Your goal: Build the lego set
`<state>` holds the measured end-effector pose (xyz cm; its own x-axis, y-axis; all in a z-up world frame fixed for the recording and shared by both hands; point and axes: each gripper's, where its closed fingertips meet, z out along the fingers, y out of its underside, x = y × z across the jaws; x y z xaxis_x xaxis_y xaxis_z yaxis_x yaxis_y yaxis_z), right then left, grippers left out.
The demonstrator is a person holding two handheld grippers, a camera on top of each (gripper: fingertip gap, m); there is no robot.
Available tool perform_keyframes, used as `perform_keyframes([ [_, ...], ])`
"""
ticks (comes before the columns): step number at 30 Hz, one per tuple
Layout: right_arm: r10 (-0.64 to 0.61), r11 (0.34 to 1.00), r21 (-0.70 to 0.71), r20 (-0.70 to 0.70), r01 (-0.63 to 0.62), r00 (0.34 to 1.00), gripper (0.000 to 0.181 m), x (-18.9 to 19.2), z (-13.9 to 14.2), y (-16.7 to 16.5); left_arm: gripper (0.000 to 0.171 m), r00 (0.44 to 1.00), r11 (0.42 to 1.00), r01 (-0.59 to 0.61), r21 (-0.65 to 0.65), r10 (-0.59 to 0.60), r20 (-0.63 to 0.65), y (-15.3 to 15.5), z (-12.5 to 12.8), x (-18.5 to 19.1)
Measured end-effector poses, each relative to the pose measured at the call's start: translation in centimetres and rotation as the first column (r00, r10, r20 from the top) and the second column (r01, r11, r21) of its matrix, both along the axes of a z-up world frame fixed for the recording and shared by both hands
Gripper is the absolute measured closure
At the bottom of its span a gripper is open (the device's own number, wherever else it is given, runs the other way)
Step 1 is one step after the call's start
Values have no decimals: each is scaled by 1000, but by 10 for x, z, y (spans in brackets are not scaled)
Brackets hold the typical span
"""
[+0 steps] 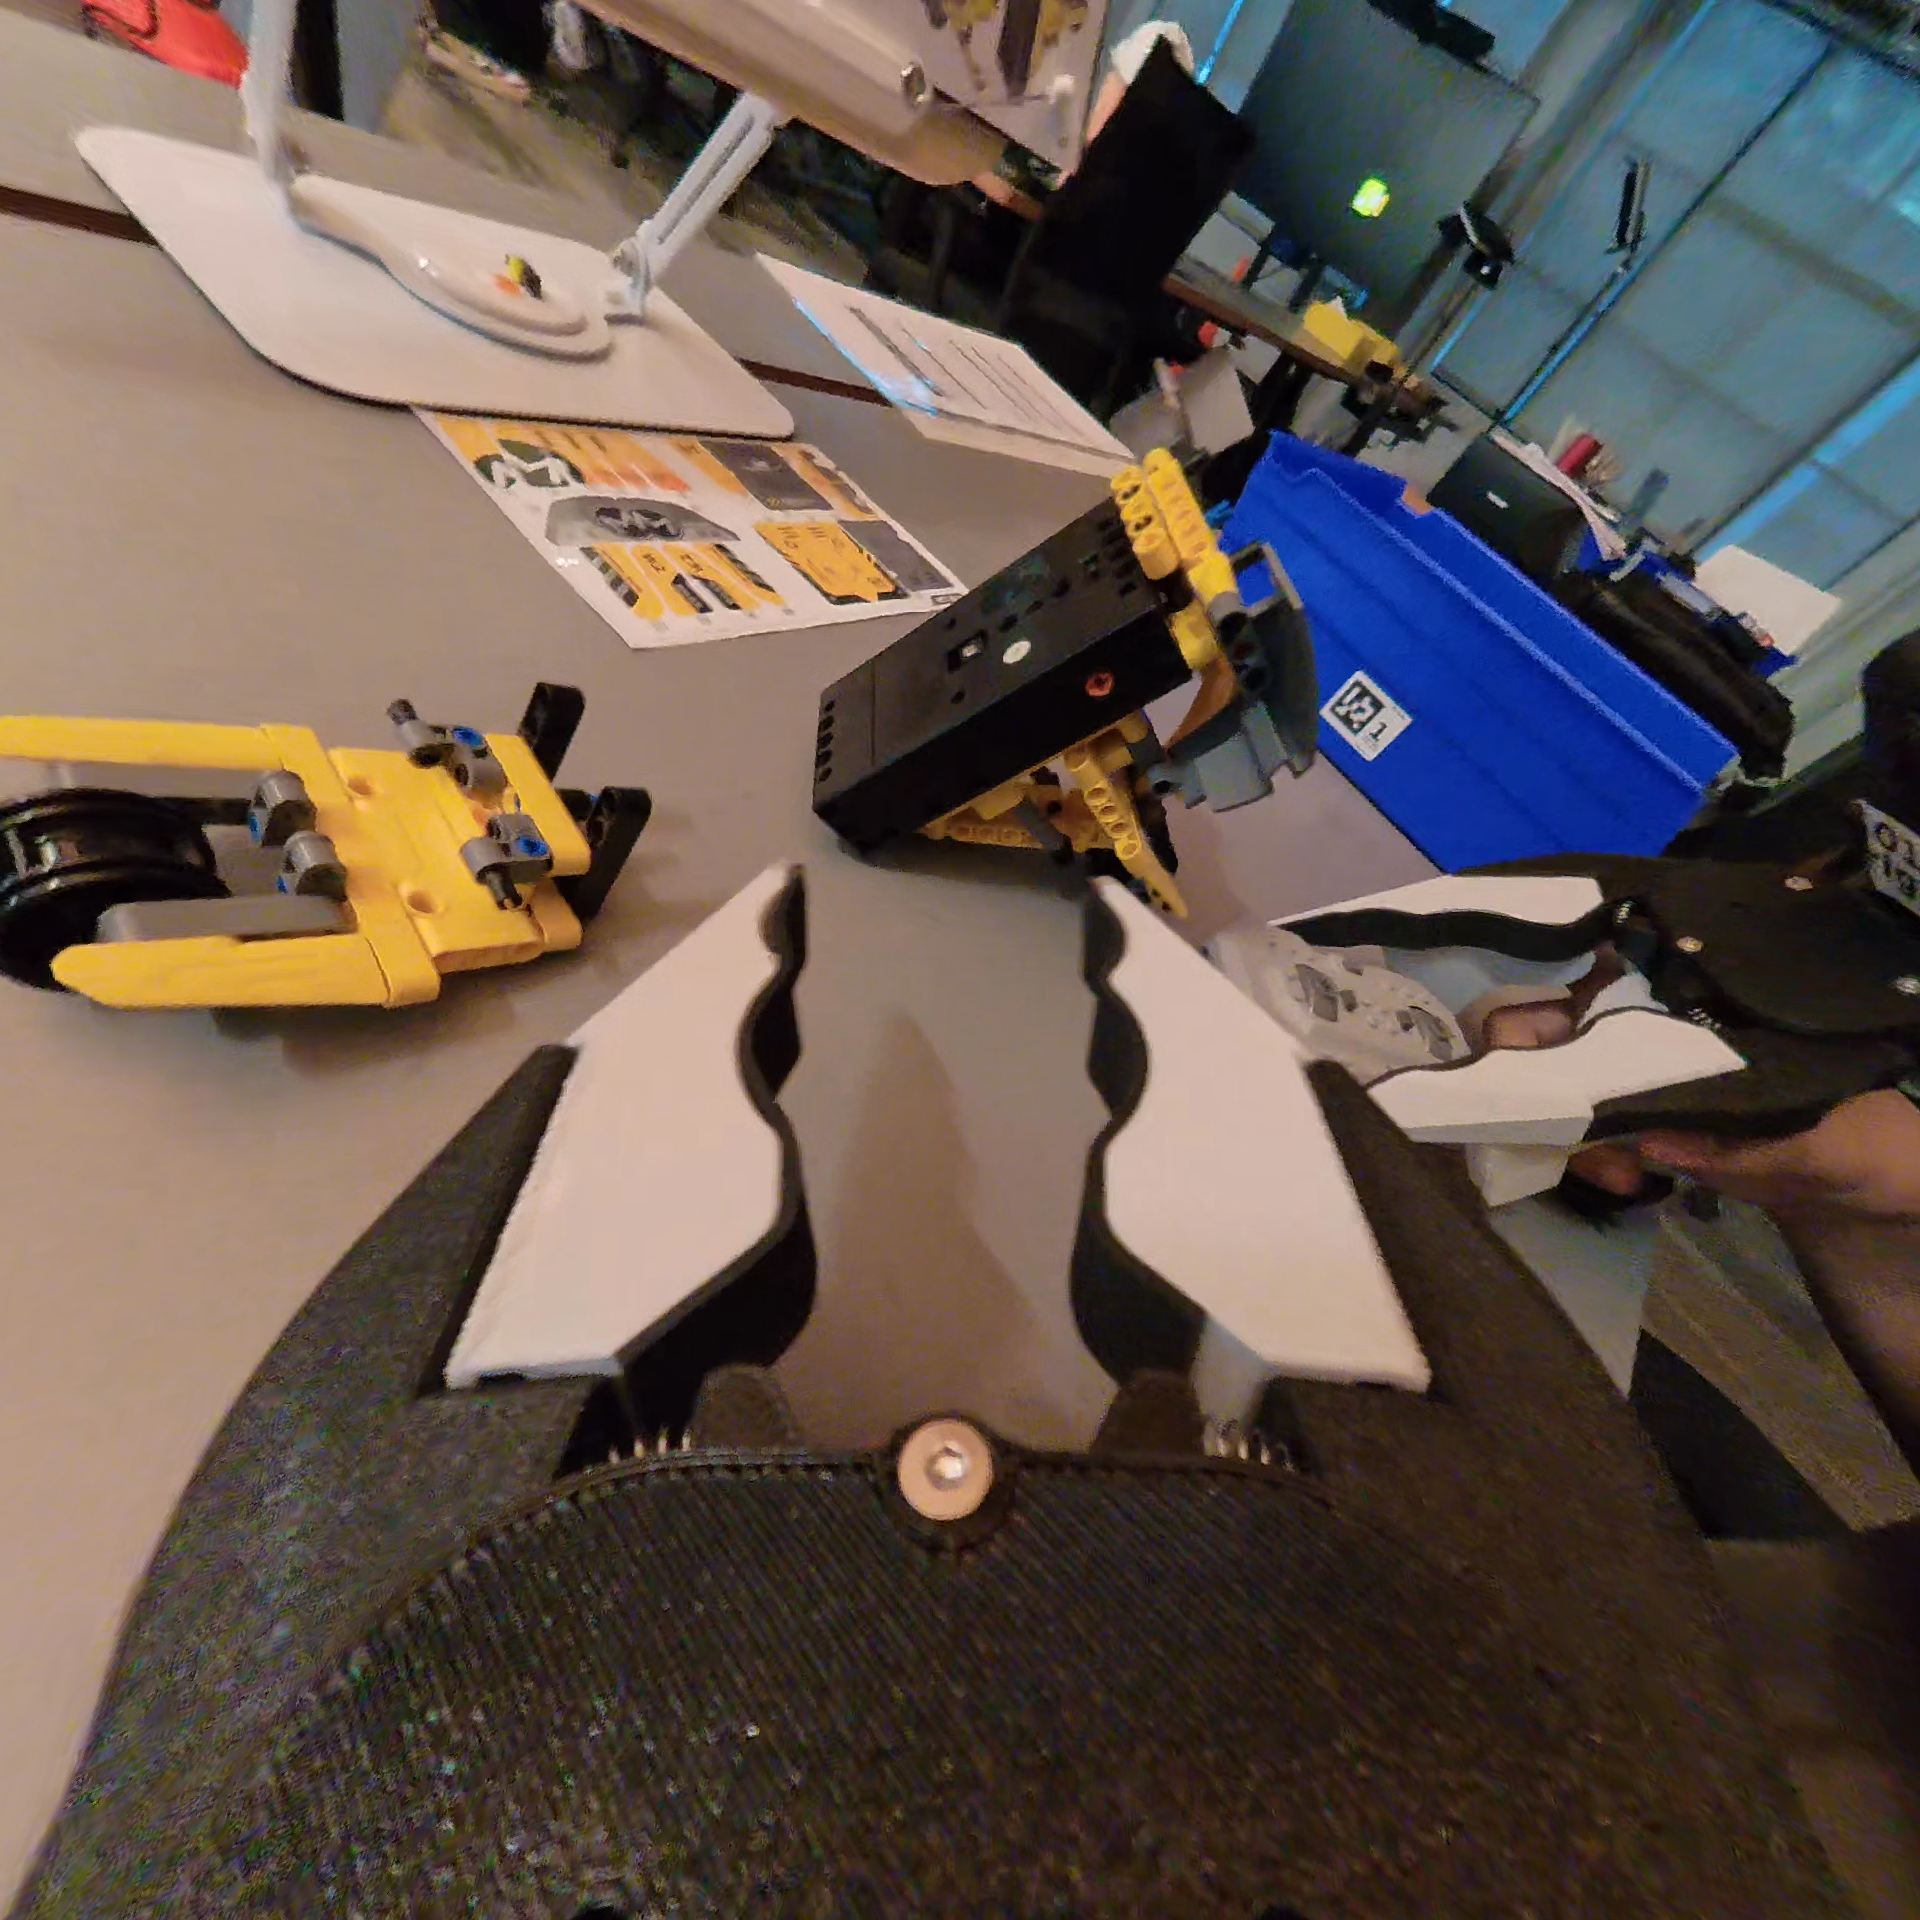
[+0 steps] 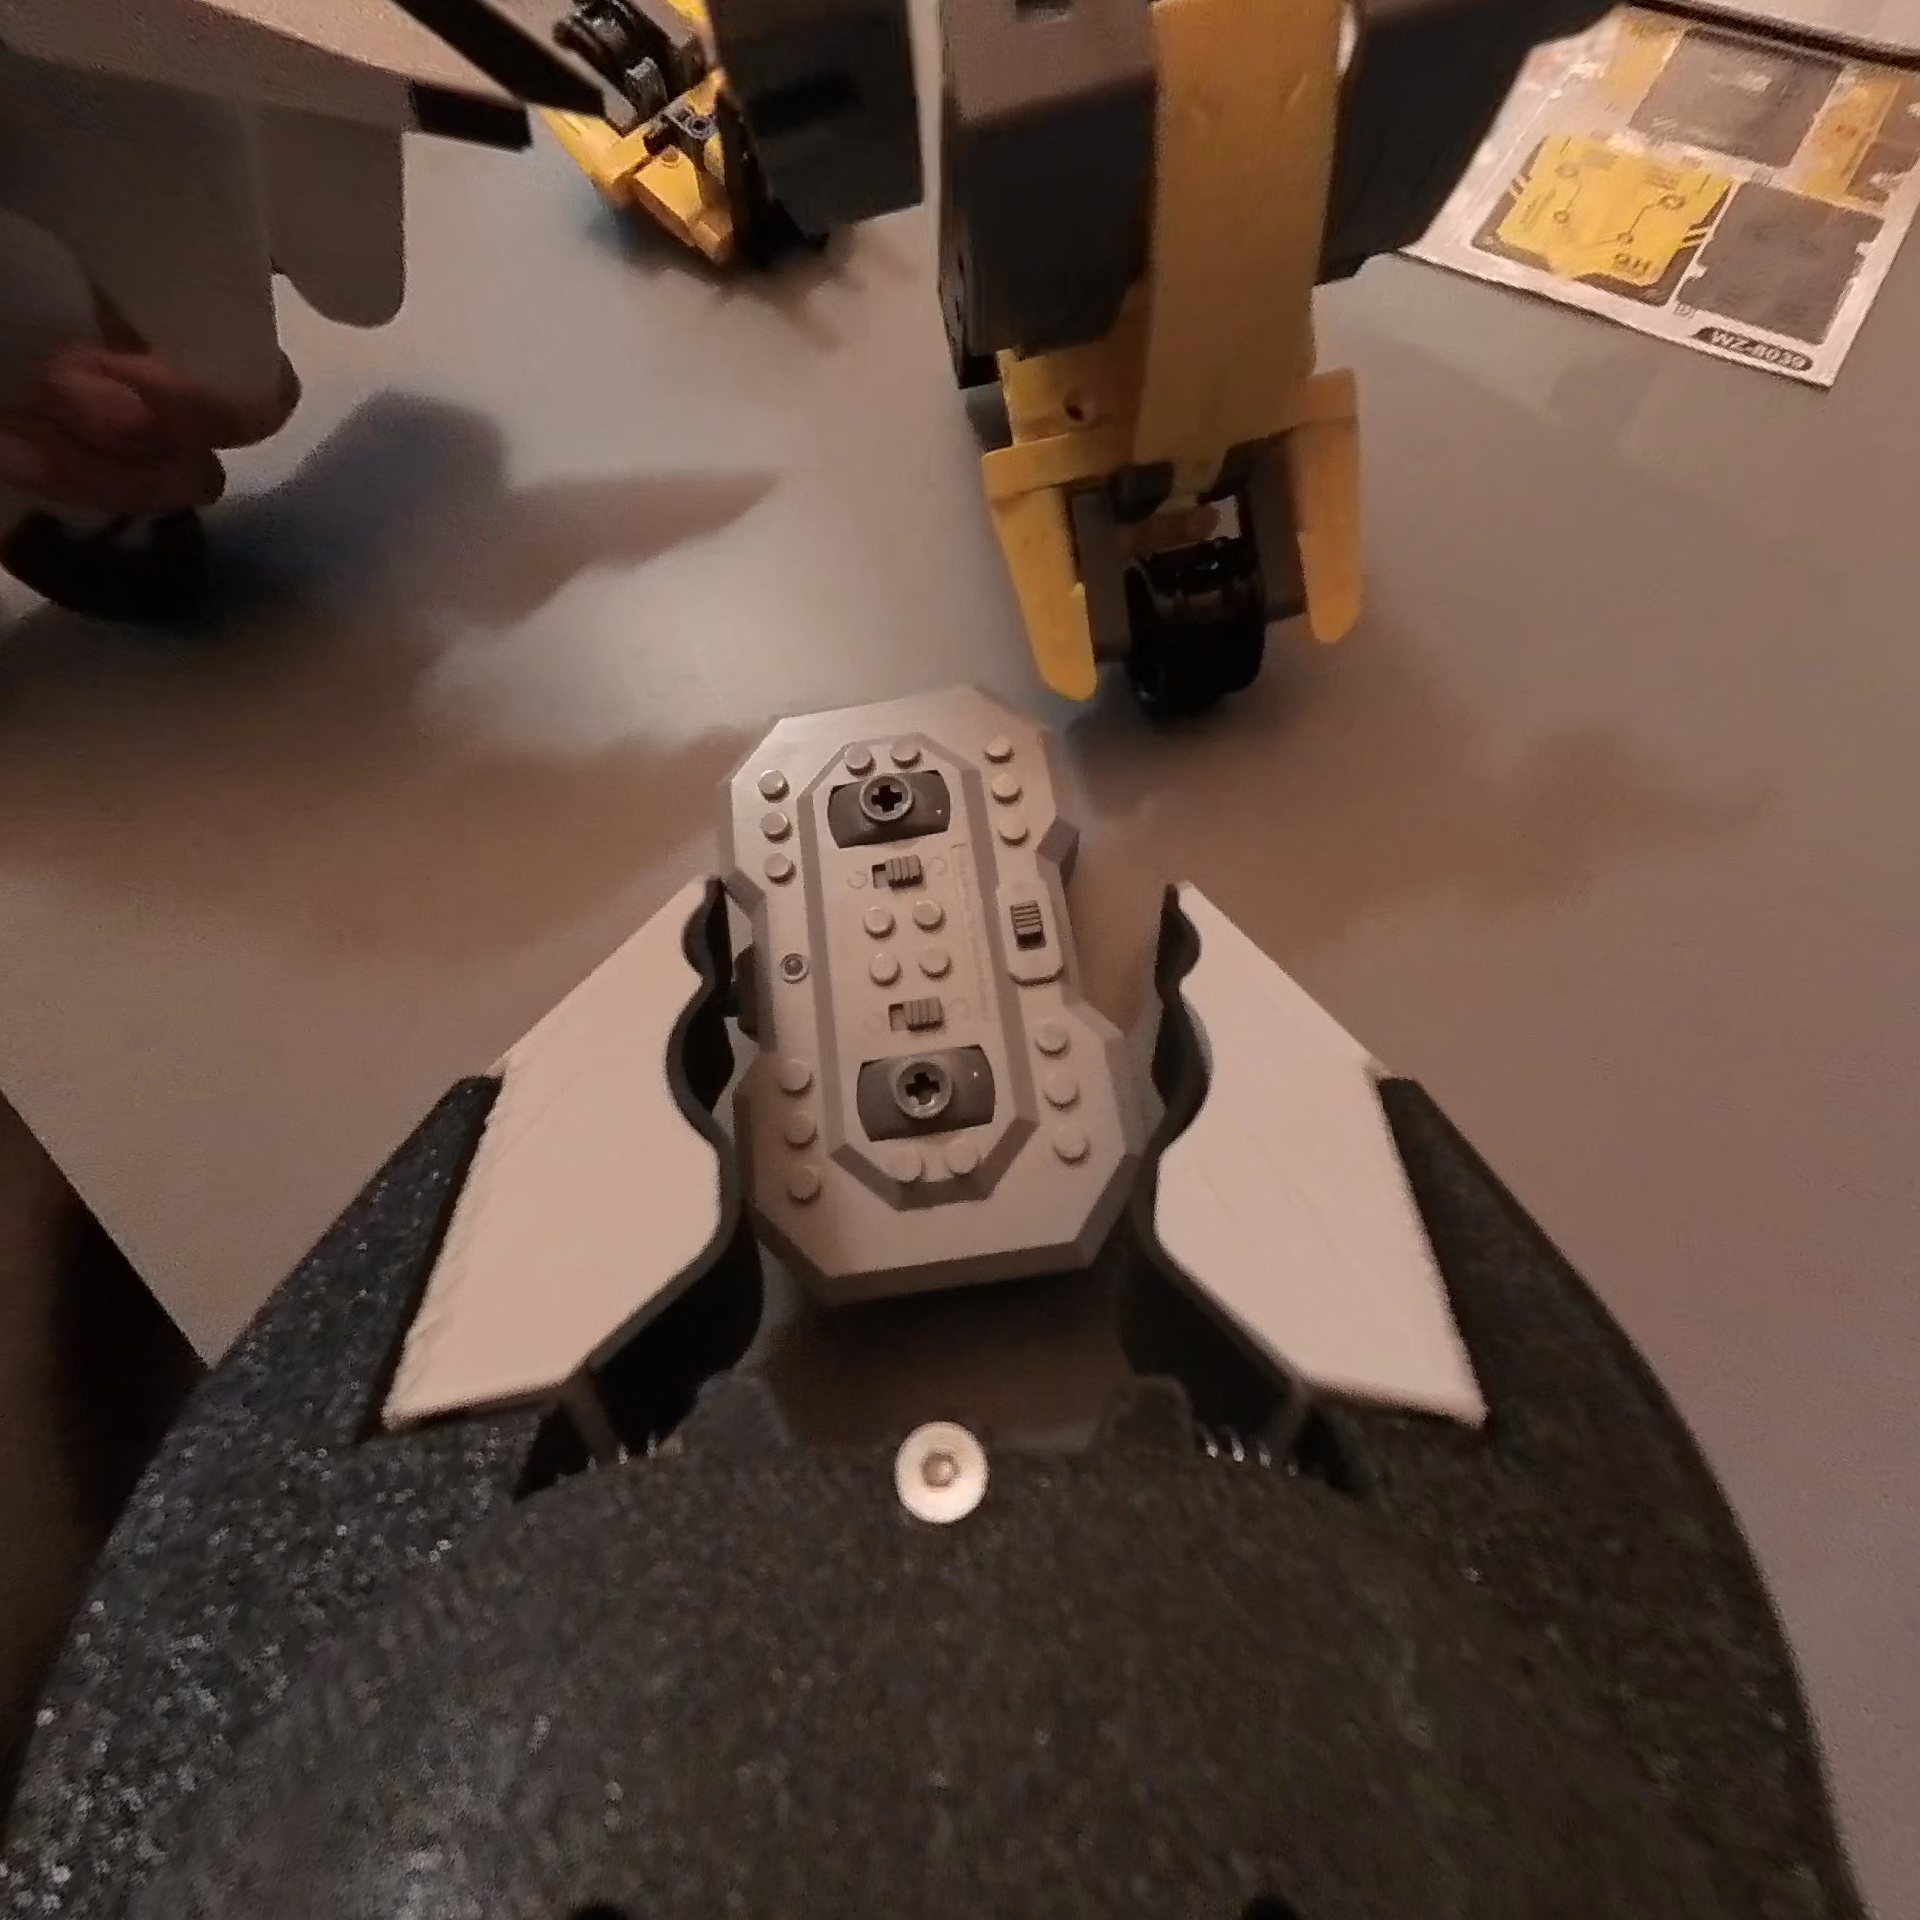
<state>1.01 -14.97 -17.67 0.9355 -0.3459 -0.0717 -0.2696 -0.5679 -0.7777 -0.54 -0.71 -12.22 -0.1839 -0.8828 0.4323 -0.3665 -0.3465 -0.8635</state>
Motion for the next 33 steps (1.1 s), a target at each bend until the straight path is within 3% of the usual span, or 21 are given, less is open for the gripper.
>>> perform_keyframes([
  [3,-15,1000,-8,-16,15,1000,99,3,-2,-4,165,998,999,-31,24,32,-56,4,-9,0],
  [6,-37,999,-8,-31,37,999,99,4,-3,-8,171,988,995,-12,96,26,-149,2,-24,-2],
  [9,-76,997,-2,4,76,997,110,9,0,-12,171,976,975,89,204,-45,-213,-6,-35,-10],
  [12,-82,997,-7,43,82,996,112,10,2,-14,171,983,954,62,295,-8,-184,3,-32,-10],
  [15,-65,998,-6,41,66,997,114,9,2,-12,171,994,952,47,302,-14,-113,3,-22,-12],
  [19,-60,998,-5,56,61,997,116,13,3,-12,130,991,930,21,367,29,-129,6,-26,-10],
  [22,-156,988,40,102,152,983,125,34,13,-23,111,987,899,9,439,64,-150,7,-32,-8],
  [26,-358,934,39,103,356,928,126,79,12,-59,111,984,893,-1,450,80,-157,8,-34,-8],
  [33,-524,851,37,111,523,844,126,138,13,-86,114,982,919,-6,394,79,-170,12,-34,-7],
])
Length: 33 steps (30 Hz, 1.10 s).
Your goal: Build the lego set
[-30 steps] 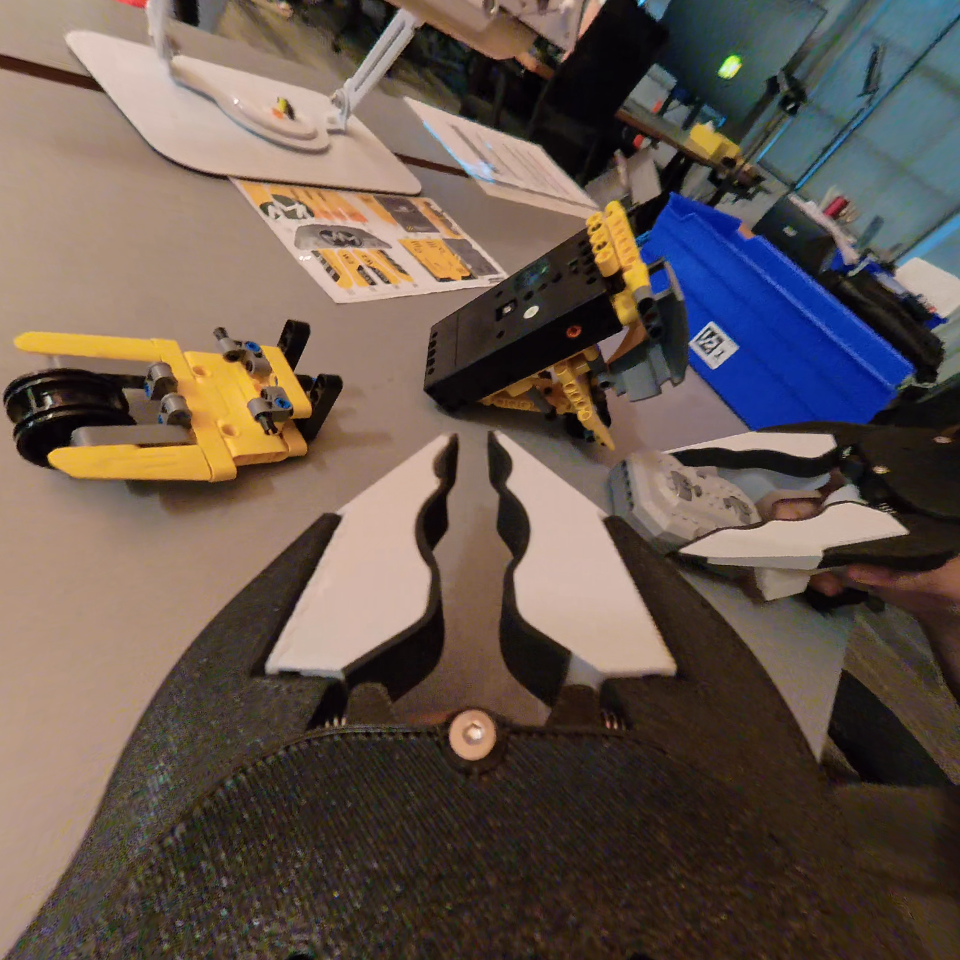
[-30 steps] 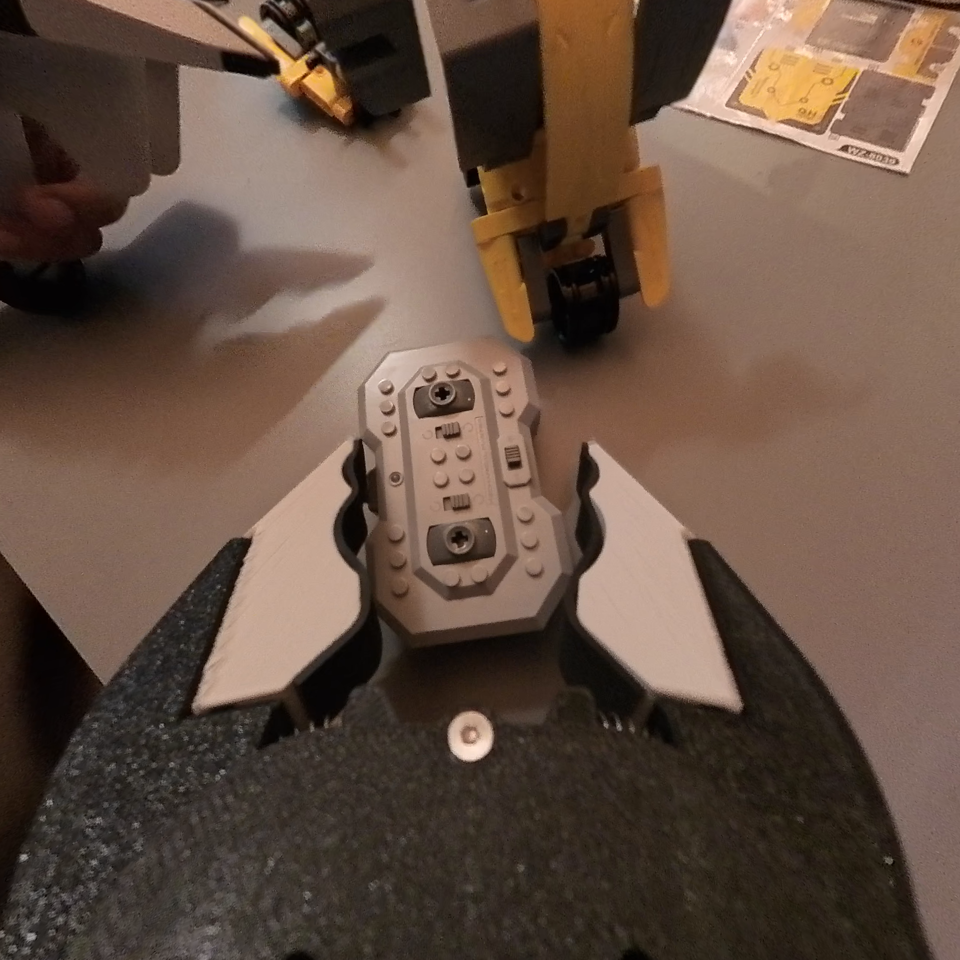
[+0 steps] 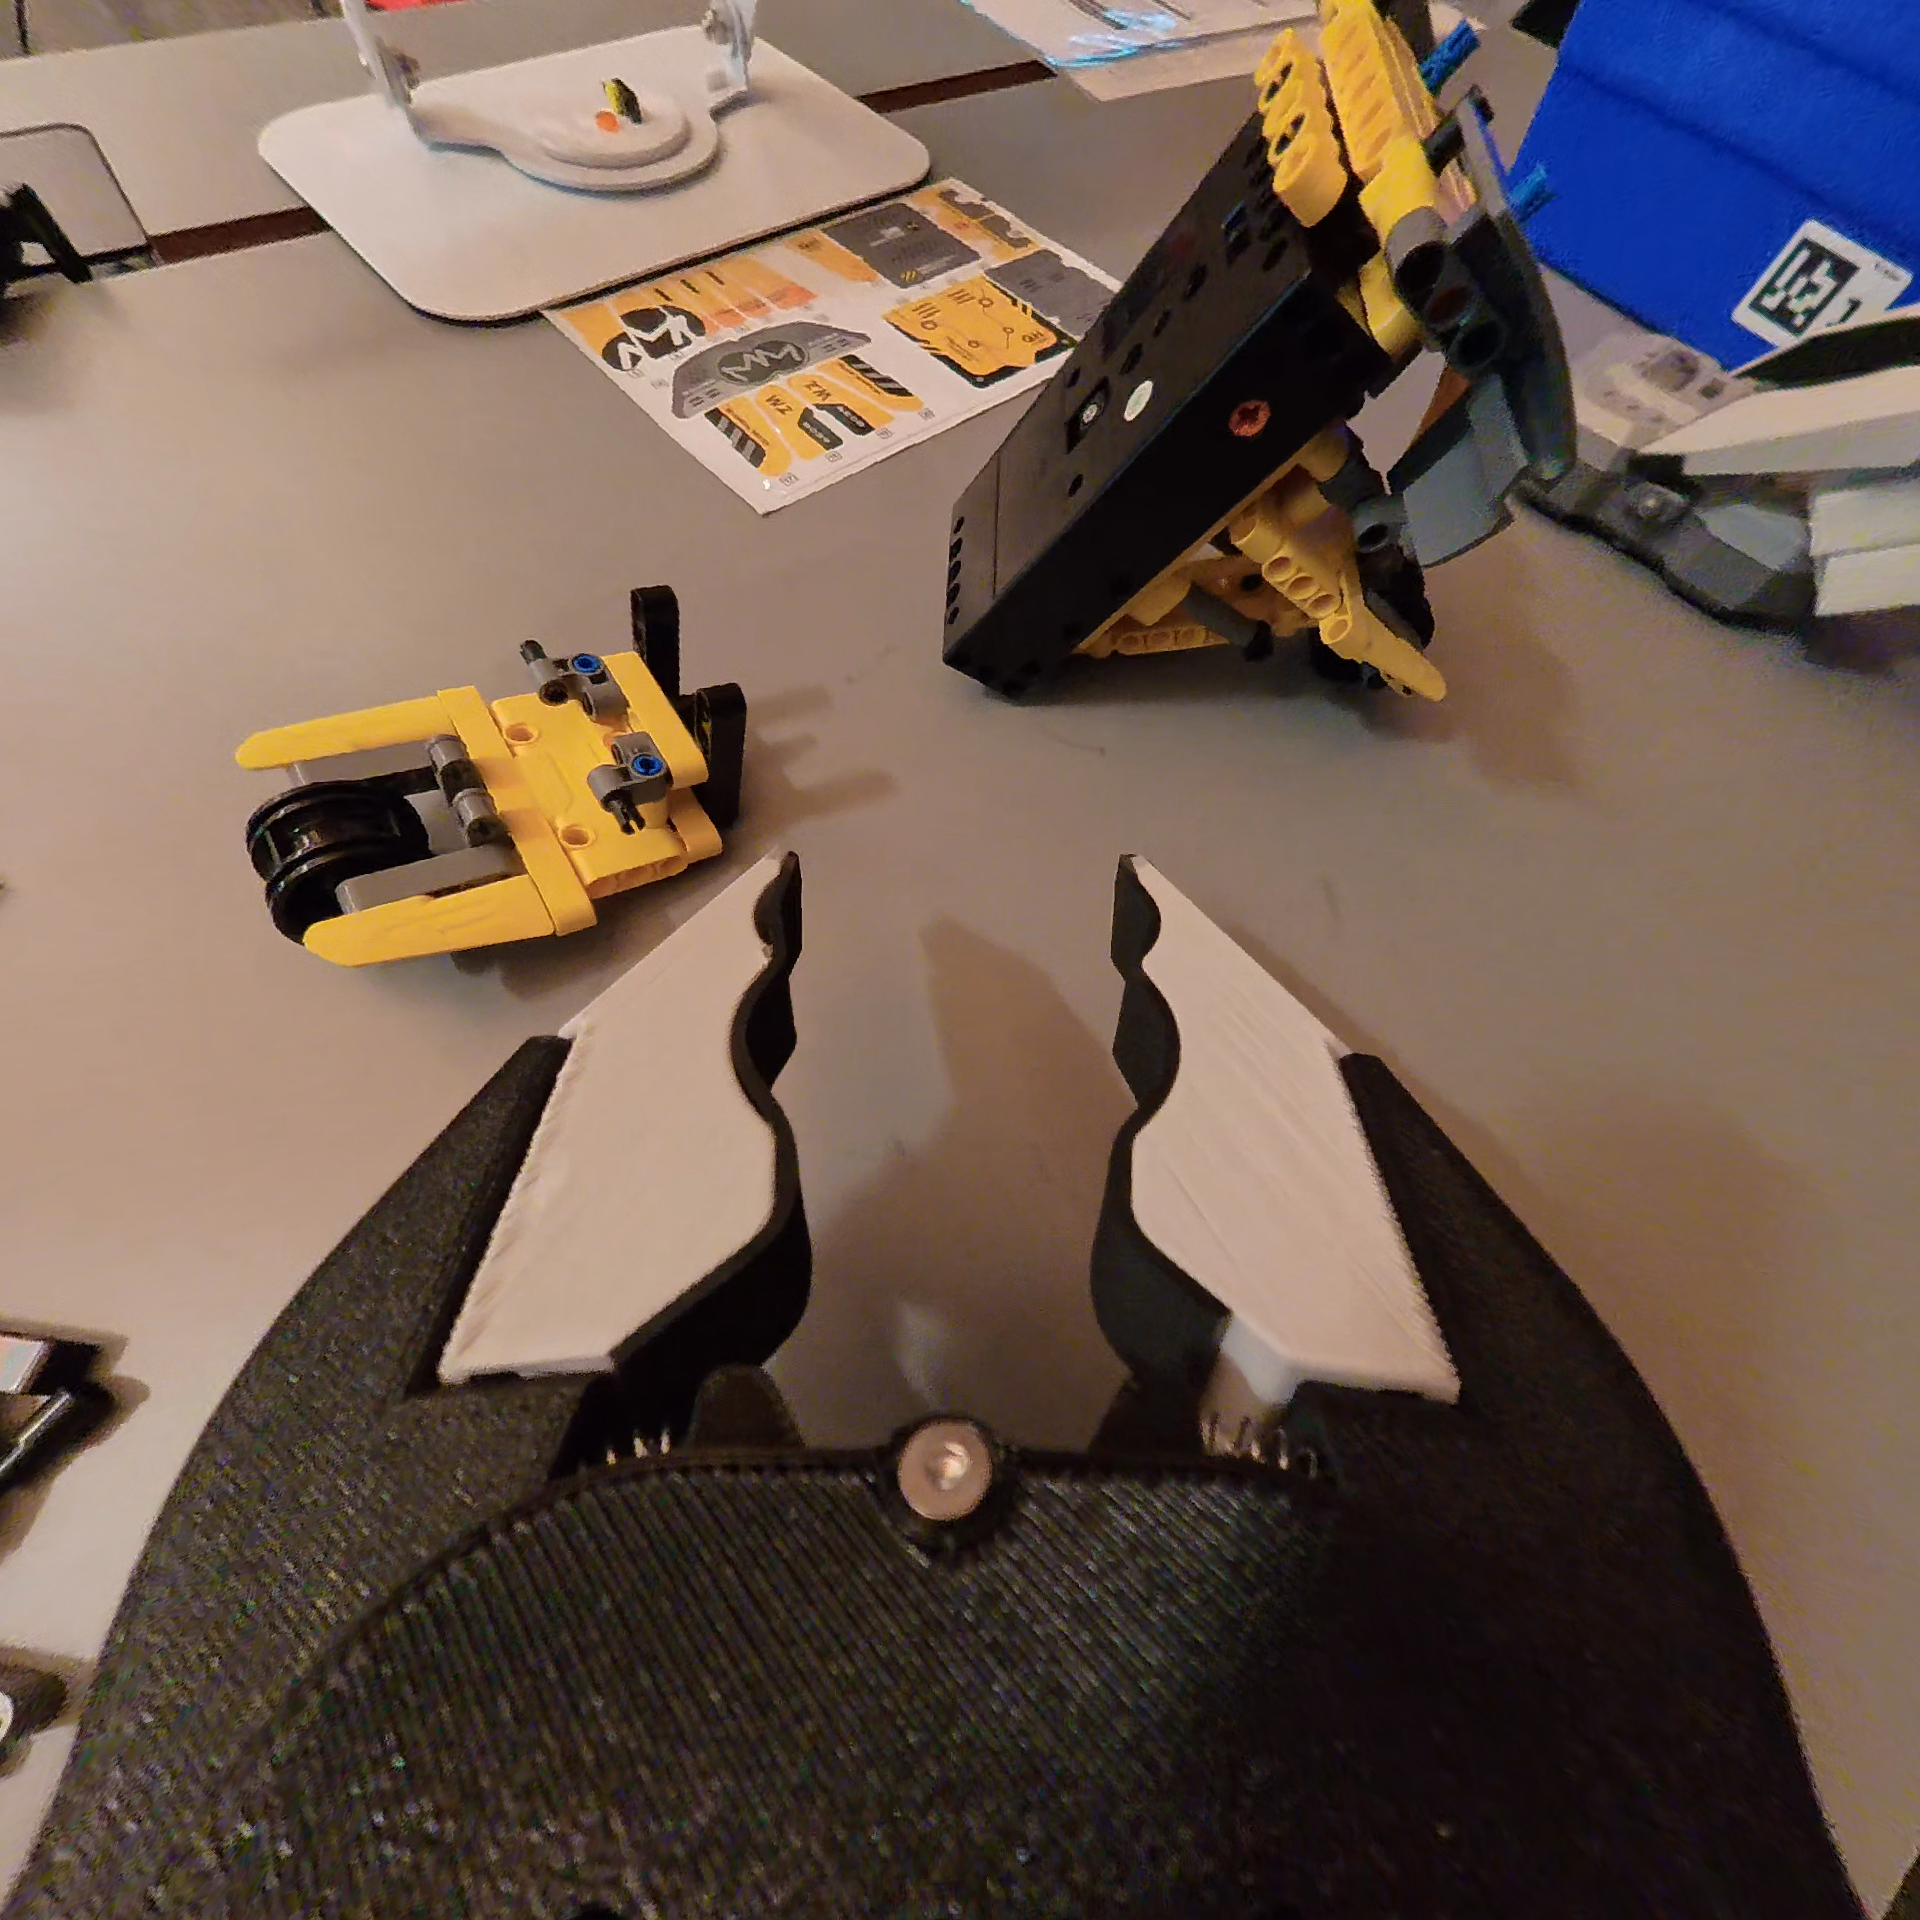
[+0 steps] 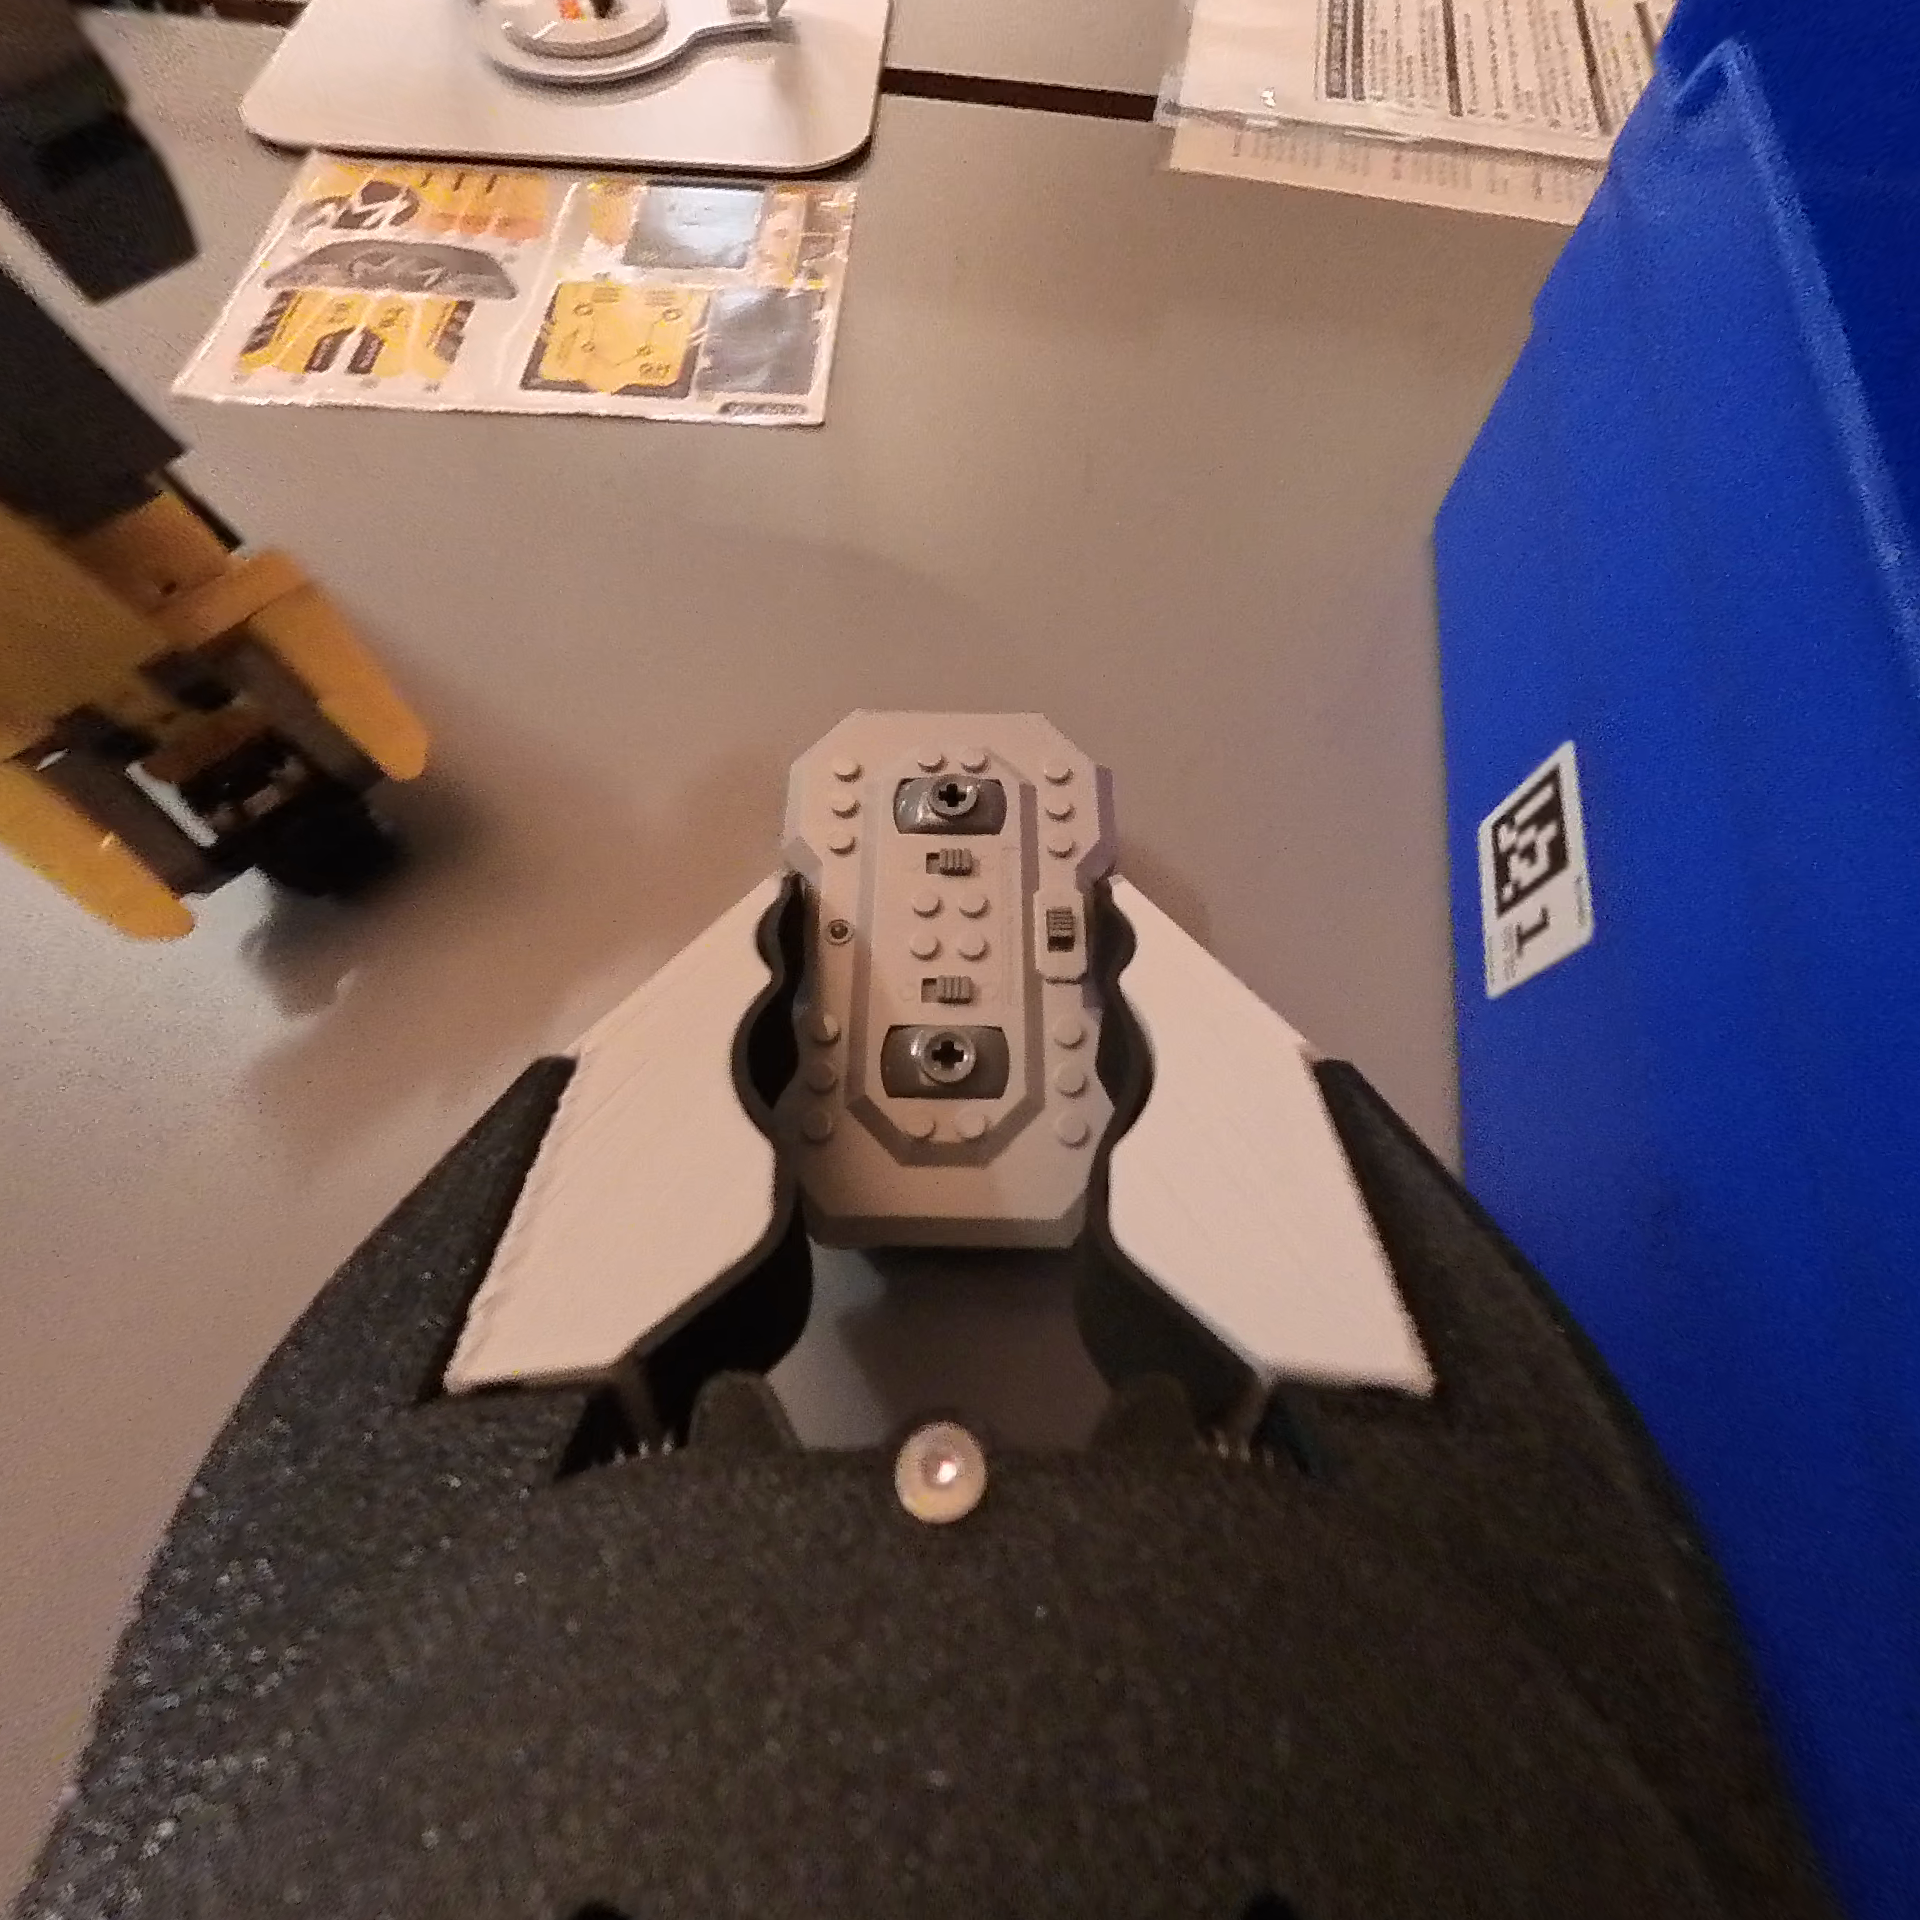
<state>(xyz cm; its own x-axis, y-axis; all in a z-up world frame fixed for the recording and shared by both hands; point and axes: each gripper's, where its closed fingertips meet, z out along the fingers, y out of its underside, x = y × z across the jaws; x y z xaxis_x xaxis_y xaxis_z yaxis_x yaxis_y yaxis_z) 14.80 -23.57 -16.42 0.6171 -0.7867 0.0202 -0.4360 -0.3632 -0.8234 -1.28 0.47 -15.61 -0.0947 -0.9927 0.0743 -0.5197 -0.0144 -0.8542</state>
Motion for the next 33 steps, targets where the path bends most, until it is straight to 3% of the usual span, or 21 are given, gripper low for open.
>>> perform_keyframes([
  [5,-45,999,1,12,45,999,125,29,2,5,114,1000,997,12,-73,-12,9,-4,5,-2],
  [10,20,999,34,49,-22,999,106,15,17,16,114,999,998,-24,-55,26,39,13,22,-1],
  [14,98,992,60,225,-114,969,99,5,70,40,114,991,997,-62,40,57,121,45,65,14],
  [17,157,960,174,317,-220,935,115,0,120,66,117,975,992,-89,94,67,214,69,105,36],
  [19,231,908,264,330,-325,915,118,-3,143,90,120,962,986,-110,121,75,262,85,118,56],
  [22,284,867,289,385,-407,878,119,7,151,116,118,980,993,-81,82,65,189,99,92,77],
  [26,338,800,368,374,-473,864,122,1,128,131,121,985,999,18,-35,-11,170,86,58,67],
  [33,382,747,444,323,-495,866,121,-4,118,126,127,960,980,188,-62,-170,222,41,62,64],
])
